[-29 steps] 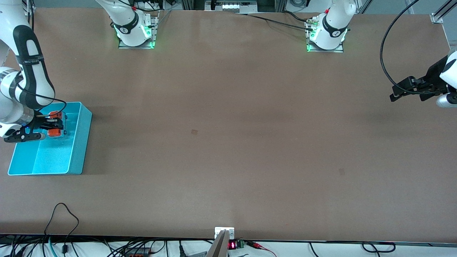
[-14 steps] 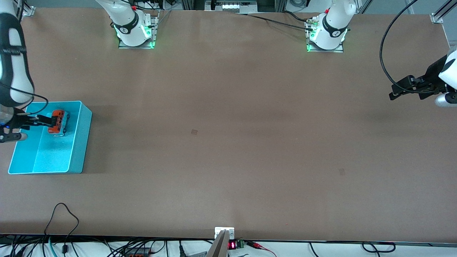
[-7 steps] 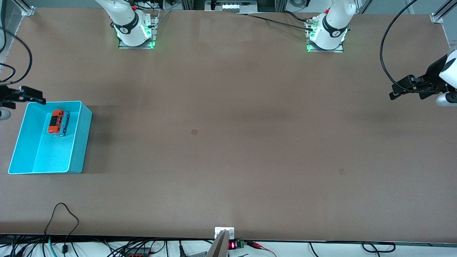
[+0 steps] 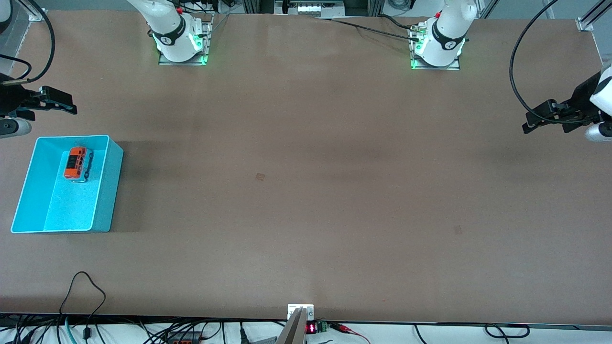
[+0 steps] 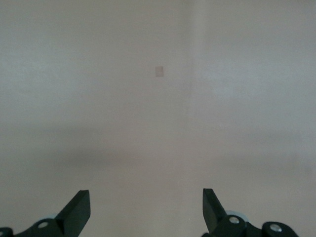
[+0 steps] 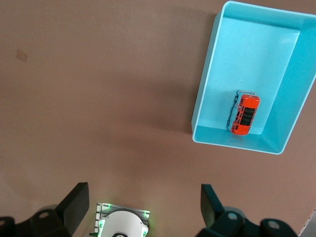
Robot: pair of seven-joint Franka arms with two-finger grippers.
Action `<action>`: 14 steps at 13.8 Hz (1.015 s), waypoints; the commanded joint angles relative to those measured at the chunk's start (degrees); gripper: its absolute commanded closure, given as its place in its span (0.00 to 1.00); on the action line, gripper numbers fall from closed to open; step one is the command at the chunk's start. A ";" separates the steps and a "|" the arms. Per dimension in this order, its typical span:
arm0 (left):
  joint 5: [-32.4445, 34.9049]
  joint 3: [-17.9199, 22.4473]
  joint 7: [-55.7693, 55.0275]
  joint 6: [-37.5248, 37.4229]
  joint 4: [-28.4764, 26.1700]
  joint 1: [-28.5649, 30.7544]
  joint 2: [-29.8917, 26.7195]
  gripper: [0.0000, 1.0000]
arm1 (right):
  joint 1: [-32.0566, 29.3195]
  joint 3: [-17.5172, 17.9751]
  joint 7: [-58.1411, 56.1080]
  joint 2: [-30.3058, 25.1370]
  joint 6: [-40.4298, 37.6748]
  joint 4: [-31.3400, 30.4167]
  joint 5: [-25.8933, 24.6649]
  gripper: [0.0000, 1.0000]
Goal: Wind up bus and store in blue box
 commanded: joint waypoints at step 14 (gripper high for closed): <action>-0.03 -0.37 0.02 -0.34 0.43 0.14 -0.59 0.00 | 8.29 -6.93 4.99 -2.77 2.56 -4.21 1.89 0.00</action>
